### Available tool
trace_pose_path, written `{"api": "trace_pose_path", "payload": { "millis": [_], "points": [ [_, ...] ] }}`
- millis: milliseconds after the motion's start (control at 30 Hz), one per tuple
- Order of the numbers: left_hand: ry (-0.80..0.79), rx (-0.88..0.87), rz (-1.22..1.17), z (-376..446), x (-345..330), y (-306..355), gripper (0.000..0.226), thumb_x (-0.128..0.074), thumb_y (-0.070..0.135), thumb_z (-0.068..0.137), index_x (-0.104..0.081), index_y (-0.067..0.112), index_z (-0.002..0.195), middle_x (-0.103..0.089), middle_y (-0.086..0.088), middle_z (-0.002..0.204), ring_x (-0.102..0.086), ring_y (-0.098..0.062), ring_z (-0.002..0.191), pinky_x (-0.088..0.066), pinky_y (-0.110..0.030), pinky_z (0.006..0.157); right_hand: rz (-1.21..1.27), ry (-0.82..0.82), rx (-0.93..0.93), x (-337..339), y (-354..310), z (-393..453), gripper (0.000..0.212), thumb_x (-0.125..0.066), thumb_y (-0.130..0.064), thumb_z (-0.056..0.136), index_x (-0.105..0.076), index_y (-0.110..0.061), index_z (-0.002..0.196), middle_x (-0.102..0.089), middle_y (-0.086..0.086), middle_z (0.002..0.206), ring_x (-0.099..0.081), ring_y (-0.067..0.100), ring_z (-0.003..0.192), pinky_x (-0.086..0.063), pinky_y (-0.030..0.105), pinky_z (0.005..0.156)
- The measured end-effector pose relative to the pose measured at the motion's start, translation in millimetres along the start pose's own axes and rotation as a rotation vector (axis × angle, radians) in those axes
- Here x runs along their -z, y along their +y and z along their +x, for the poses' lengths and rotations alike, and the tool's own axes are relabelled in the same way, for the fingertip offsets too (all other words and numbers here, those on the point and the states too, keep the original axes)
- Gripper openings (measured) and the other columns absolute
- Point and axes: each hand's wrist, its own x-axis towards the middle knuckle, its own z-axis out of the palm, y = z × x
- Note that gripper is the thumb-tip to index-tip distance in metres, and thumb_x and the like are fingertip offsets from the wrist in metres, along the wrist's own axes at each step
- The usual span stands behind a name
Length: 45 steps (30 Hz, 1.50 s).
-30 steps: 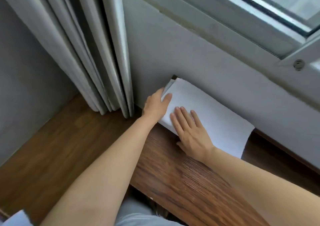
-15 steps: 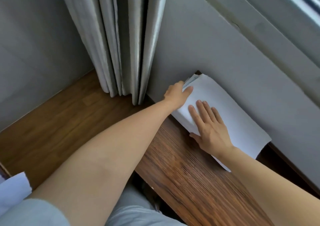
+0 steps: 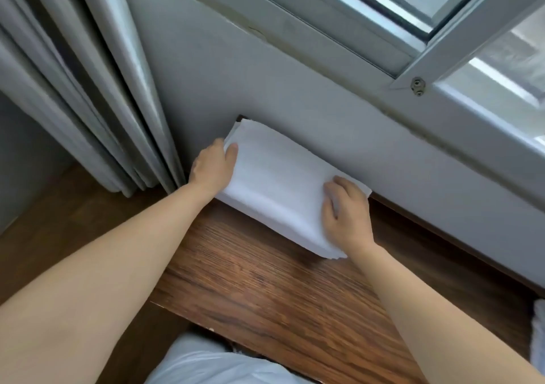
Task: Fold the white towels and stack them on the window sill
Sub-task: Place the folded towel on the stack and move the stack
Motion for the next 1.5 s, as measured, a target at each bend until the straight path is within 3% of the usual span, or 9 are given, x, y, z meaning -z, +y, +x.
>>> {"api": "trace_pose_path", "payload": {
  "millis": [233, 333, 433, 533, 667, 767, 1067, 1267, 1500],
  "points": [
    [-0.069, 0.028, -0.081, 4, 13, 2, 0.043, -0.043, 0.044, 0.106, -0.06, 0.009, 0.126, -0.068, -0.01, 0.112, -0.063, -0.029, 0.096, -0.047, -0.035, 0.074, 0.818, 0.259, -0.975, 2, -15, -12, 0.083, -0.069, -0.035, 0.094, -0.027, -0.008, 0.16, -0.04, 0.011, 0.156, -0.047, 0.027, 0.14, -0.042, 0.044, 0.117],
    [-0.122, 0.014, -0.006, 11, 21, 4, 0.04, -0.048, 0.045, 0.102, -0.062, 0.01, 0.116, -0.067, -0.004, 0.102, -0.063, -0.026, 0.089, -0.042, -0.031, 0.061, 1.006, 0.12, -1.1, 1, -2, -14, 0.088, -0.074, -0.05, 0.082, -0.04, -0.012, 0.153, -0.06, 0.007, 0.14, -0.065, 0.027, 0.119, -0.054, 0.046, 0.106],
    [-0.203, 0.112, 0.001, 16, 29, 14, 0.06, -0.056, 0.066, 0.082, -0.061, 0.016, 0.115, -0.068, 0.001, 0.105, -0.067, -0.023, 0.093, -0.057, -0.04, 0.079, 1.124, 0.015, -1.192, 7, 6, -12, 0.069, -0.081, -0.05, 0.08, -0.048, -0.01, 0.125, -0.067, 0.006, 0.117, -0.07, 0.029, 0.108, -0.057, 0.05, 0.102],
    [-0.208, 0.209, -0.04, 19, 30, 20, 0.071, -0.064, 0.073, 0.066, -0.065, 0.018, 0.112, -0.072, 0.002, 0.103, -0.071, -0.024, 0.091, -0.061, -0.045, 0.086, 1.194, -0.056, -1.193, 15, 12, -4, 0.069, -0.085, -0.044, 0.083, -0.045, -0.011, 0.127, -0.067, 0.005, 0.113, -0.071, 0.029, 0.103, -0.059, 0.049, 0.098],
    [-0.257, 0.333, -0.268, 24, 32, 24, 0.061, -0.082, 0.051, 0.073, -0.067, 0.009, 0.113, -0.075, -0.007, 0.104, -0.075, -0.025, 0.086, -0.062, -0.037, 0.074, 1.29, -0.163, -1.176, 26, 16, 4, 0.068, -0.093, -0.039, 0.077, -0.06, -0.007, 0.127, -0.075, 0.007, 0.115, -0.076, 0.025, 0.098, -0.062, 0.043, 0.085],
    [-0.295, 0.387, -0.331, 27, 34, 24, 0.062, -0.086, 0.044, 0.077, -0.063, 0.005, 0.119, -0.074, -0.008, 0.106, -0.074, -0.026, 0.088, -0.058, -0.034, 0.065, 1.339, -0.225, -1.175, 31, 23, 7, 0.049, -0.095, -0.032, 0.075, -0.072, -0.013, 0.115, -0.081, 0.007, 0.109, -0.077, 0.027, 0.1, -0.059, 0.05, 0.098],
    [-0.413, 0.427, -0.29, 35, 40, 27, 0.088, -0.092, 0.061, 0.059, -0.063, 0.012, 0.126, -0.075, -0.008, 0.112, -0.074, -0.028, 0.099, -0.058, -0.046, 0.095, 1.375, -0.284, -1.224, 35, 14, 10, 0.049, -0.095, -0.031, 0.075, -0.072, -0.013, 0.115, -0.082, 0.01, 0.098, -0.08, 0.032, 0.093, -0.059, 0.059, 0.093],
    [-0.48, 0.432, -0.294, 33, 40, 36, 0.074, -0.093, 0.052, 0.064, -0.065, 0.013, 0.12, -0.077, -0.008, 0.107, -0.076, -0.028, 0.094, -0.06, -0.043, 0.084, 1.316, -0.192, -1.171, 23, 11, 7, 0.097, -0.099, -0.049, 0.056, -0.06, -0.014, 0.137, -0.079, 0.007, 0.113, -0.08, 0.029, 0.093, -0.064, 0.053, 0.084],
    [-0.422, 0.368, -0.295, 28, 36, 24, 0.074, -0.087, 0.06, 0.068, -0.066, 0.01, 0.119, -0.077, -0.008, 0.106, -0.076, -0.029, 0.093, -0.06, -0.041, 0.083, 1.343, -0.234, -1.106, 31, 8, 3, 0.056, -0.091, -0.043, 0.076, -0.072, -0.017, 0.122, -0.082, 0.005, 0.104, -0.08, 0.028, 0.096, -0.061, 0.053, 0.095]
  ]
}}
